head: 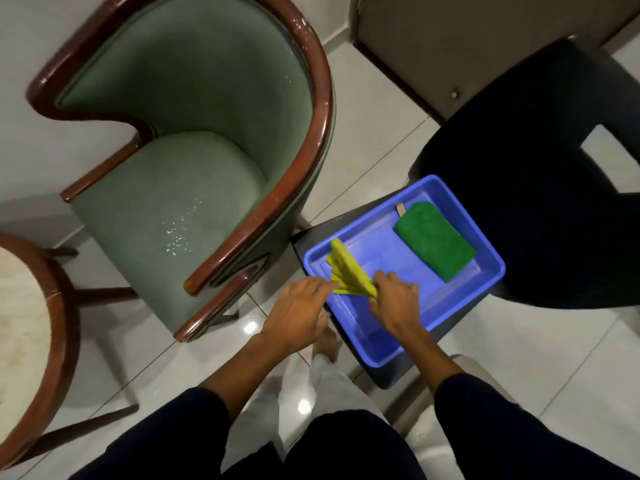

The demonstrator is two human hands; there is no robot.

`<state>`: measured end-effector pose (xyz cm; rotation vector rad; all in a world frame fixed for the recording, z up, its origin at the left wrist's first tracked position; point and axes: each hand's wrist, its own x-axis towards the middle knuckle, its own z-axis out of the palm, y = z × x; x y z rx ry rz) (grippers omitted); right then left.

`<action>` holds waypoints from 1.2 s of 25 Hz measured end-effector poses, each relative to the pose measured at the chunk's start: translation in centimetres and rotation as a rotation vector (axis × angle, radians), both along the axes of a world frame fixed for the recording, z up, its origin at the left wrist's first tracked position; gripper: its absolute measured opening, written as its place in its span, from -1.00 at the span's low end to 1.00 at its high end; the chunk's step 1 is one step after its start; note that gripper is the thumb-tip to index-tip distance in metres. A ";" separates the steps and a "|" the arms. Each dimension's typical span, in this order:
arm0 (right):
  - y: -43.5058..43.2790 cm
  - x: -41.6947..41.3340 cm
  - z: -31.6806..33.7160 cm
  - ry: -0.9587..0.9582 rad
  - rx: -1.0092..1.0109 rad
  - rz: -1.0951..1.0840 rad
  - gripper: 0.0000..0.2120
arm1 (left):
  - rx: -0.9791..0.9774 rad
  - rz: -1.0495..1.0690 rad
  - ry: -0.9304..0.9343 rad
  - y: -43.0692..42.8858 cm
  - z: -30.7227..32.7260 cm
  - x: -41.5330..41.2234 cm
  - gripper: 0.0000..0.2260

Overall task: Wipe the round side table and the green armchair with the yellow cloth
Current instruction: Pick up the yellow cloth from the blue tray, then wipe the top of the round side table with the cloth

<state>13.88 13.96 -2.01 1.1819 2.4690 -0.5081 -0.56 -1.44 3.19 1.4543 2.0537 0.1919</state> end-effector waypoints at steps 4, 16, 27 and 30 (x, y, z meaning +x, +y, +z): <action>0.8 -4.2 9.5 0.441 -0.103 0.173 -0.76 | 0.256 0.147 -0.056 2.0 3.6 -2.2 -0.31; -18.4 -26.9 12.3 0.694 -0.807 -0.153 -0.93 | 0.460 1.198 -0.782 -26.9 5.8 -16.7 -0.73; -46.0 -46.1 -3.8 0.414 -0.297 0.015 -0.56 | 0.232 1.493 -0.322 -51.9 -11.5 -31.5 -0.57; -51.9 -46.3 -6.4 0.401 -0.068 0.110 -0.45 | 0.149 1.321 0.207 -54.9 -14.3 -35.8 -0.50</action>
